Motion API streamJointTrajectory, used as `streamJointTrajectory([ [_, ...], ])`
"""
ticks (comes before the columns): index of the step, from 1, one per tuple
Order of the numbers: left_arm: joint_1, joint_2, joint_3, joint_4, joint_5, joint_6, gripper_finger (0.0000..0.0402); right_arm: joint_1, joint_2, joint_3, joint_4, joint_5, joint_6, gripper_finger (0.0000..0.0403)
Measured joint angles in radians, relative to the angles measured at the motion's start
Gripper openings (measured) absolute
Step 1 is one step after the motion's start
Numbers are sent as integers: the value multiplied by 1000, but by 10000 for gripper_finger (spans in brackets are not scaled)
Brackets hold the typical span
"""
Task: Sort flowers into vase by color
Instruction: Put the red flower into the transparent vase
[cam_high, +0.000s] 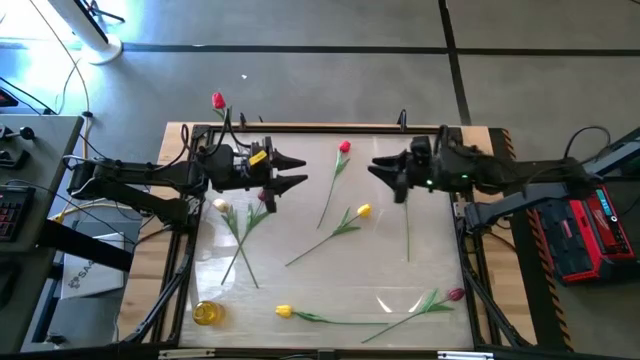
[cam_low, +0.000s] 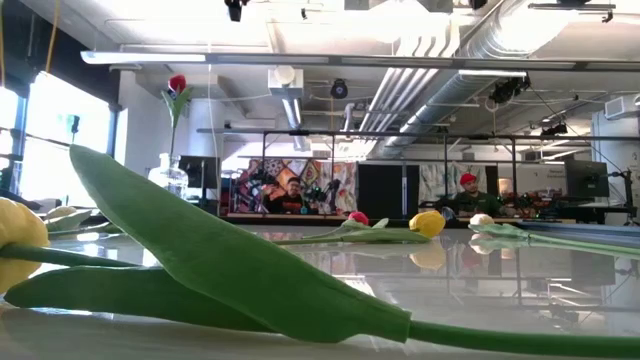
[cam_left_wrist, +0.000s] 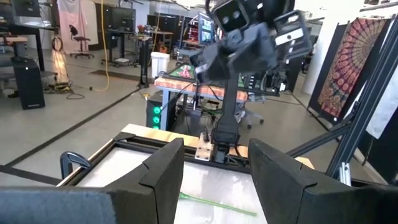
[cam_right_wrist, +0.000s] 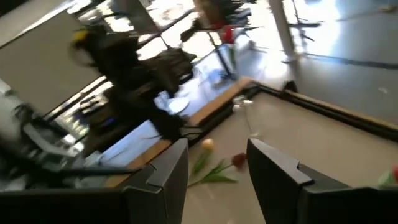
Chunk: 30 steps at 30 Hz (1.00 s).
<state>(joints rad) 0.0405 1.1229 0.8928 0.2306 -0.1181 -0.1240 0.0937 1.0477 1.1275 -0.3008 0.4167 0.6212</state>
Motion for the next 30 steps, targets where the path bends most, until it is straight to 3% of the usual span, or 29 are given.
streamJointTrajectory([
  [14, 76, -28, 0, -5, -2, -163, 168, -101, 174, 0, -106, 48, 471, 153],
  [20, 78, -73, 0, -34, 10, -163, 168, -109, 239, 0, -106, 39, 510, 153],
  [30, 78, -97, 0, -99, 10, -162, 168, -125, 234, 0, -162, 38, 527, 153],
])
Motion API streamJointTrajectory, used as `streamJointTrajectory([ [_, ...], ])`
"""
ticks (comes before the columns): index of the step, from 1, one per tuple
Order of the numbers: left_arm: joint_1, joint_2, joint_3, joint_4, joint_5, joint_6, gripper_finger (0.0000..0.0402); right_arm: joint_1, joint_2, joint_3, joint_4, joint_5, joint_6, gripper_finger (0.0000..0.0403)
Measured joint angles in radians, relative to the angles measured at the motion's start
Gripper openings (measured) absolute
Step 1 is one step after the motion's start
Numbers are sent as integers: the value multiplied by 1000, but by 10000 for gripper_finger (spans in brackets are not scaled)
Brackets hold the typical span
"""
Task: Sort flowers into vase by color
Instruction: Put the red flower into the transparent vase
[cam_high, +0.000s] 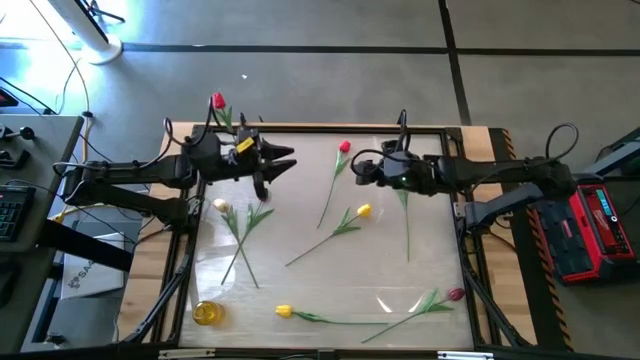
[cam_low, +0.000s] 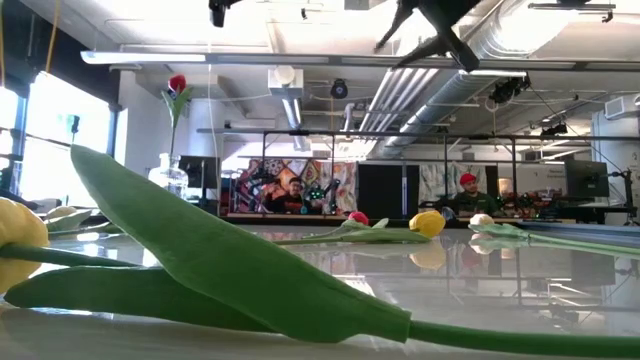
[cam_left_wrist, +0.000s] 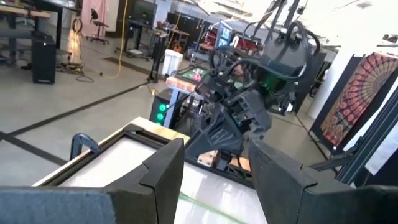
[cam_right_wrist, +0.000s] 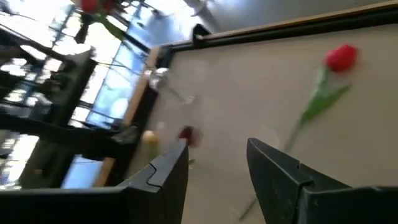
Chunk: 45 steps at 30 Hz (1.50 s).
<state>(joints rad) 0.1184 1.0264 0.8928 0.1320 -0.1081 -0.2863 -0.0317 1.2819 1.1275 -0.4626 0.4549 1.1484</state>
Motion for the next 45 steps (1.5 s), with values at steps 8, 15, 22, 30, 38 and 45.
streamJointTrajectory([
  [8, 0, 0, 0, -59, 1, -50, 168, -51, 50, 0, -161, -95, 111, 153],
  [15, 0, 1, 0, -234, -14, -80, 168, -99, 148, 0, -167, -169, 135, 153],
  [22, -2, 0, 0, -262, 5, -116, 168, -192, 277, 0, -130, -288, 126, 153],
  [30, -3, -7, 0, -300, 22, -132, 168, -284, 416, 15, 14, -460, 59, 153],
  [38, -1, -34, 0, -377, 7, -140, 168, -326, 591, 175, -74, -486, -30, 153],
  [45, -1, -49, 0, -382, -14, -157, 168, -330, 734, 337, -194, -485, -108, 153],
])
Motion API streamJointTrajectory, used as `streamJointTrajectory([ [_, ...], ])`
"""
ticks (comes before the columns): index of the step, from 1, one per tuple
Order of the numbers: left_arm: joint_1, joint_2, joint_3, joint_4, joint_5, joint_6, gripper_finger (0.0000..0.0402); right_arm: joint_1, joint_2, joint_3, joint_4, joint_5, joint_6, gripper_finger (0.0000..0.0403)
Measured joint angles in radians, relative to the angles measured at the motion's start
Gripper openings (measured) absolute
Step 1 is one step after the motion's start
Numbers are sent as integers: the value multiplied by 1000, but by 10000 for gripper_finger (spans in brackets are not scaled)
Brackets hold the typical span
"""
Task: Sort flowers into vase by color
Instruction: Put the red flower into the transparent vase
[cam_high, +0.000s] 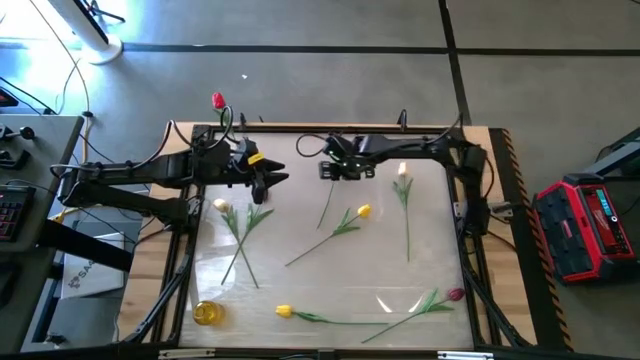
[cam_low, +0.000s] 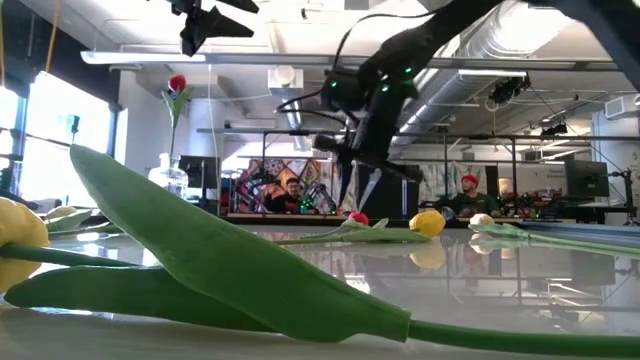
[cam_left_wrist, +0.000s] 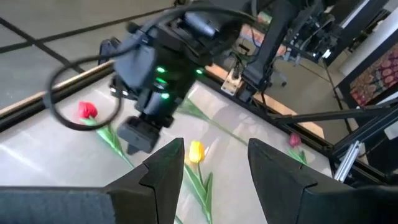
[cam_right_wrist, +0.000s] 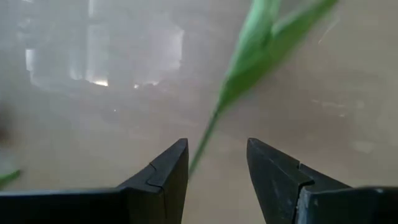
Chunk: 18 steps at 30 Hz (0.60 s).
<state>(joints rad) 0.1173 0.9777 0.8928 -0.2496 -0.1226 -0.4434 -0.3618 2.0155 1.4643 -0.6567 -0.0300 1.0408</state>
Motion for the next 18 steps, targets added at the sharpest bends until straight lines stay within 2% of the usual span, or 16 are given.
streamJointTrajectory([
  [9, 0, -2, 0, -46, 0, -2, 168, -5, 146, 161, -100, -27, -21, 153],
  [18, 0, -2, 0, -46, -4, -1, 168, -21, 212, 198, -121, -51, -31, 152],
])
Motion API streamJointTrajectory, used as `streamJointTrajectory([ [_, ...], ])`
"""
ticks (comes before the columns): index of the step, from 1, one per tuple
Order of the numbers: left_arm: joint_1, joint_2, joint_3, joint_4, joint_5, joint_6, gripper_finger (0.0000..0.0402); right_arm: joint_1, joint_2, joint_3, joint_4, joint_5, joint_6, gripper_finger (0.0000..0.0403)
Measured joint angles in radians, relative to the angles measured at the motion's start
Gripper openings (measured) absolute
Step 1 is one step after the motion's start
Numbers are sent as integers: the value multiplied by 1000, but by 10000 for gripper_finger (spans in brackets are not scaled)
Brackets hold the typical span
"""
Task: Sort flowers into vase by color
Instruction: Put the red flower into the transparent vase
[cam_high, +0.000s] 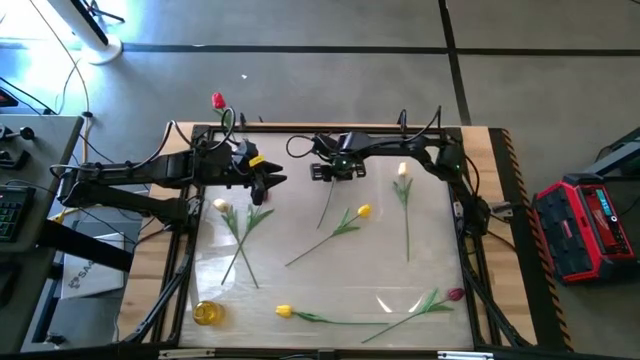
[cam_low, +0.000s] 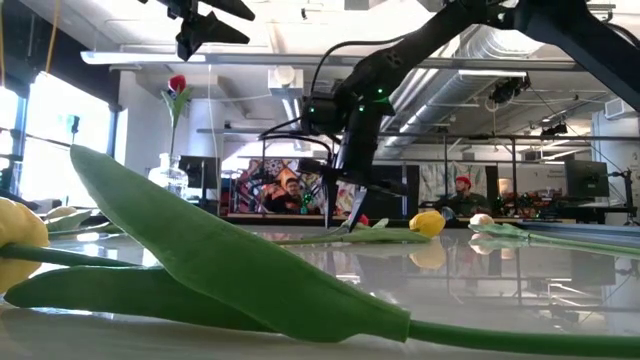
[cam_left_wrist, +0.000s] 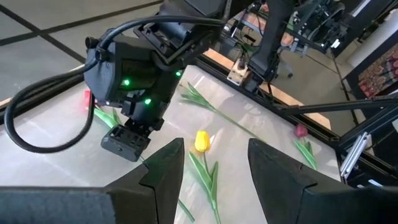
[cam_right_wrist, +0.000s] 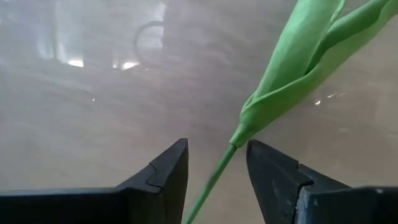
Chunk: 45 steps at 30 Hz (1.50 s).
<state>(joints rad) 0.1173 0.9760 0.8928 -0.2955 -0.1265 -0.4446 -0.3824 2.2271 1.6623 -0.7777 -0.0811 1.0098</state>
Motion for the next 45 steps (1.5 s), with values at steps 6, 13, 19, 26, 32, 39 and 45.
streamJointTrajectory([
  [6, 0, 0, 0, 0, -1, 1, 168, -7, 2, -3, -13, 2, -39, 91],
  [13, 0, 0, 0, 0, -15, 1, 168, -9, -5, -5, -19, 7, -52, 9],
  [19, 0, 0, 0, 1, -15, 5, 168, -8, -66, -12, -4, 74, -90, 8],
  [26, 0, -2, 0, 10, -15, 54, 168, -3, -219, -10, 20, 152, -189, 2],
  [32, 0, -6, 0, 70, -16, 90, 168, 32, -381, -8, 150, 224, -310, 1],
  [39, 10, -16, 0, 275, -15, 169, 168, 99, -533, -7, 333, 335, -495, 0],
  [45, 50, -16, 0, 362, -6, 177, 170, 176, -602, -7, 440, 342, -677, 0],
])
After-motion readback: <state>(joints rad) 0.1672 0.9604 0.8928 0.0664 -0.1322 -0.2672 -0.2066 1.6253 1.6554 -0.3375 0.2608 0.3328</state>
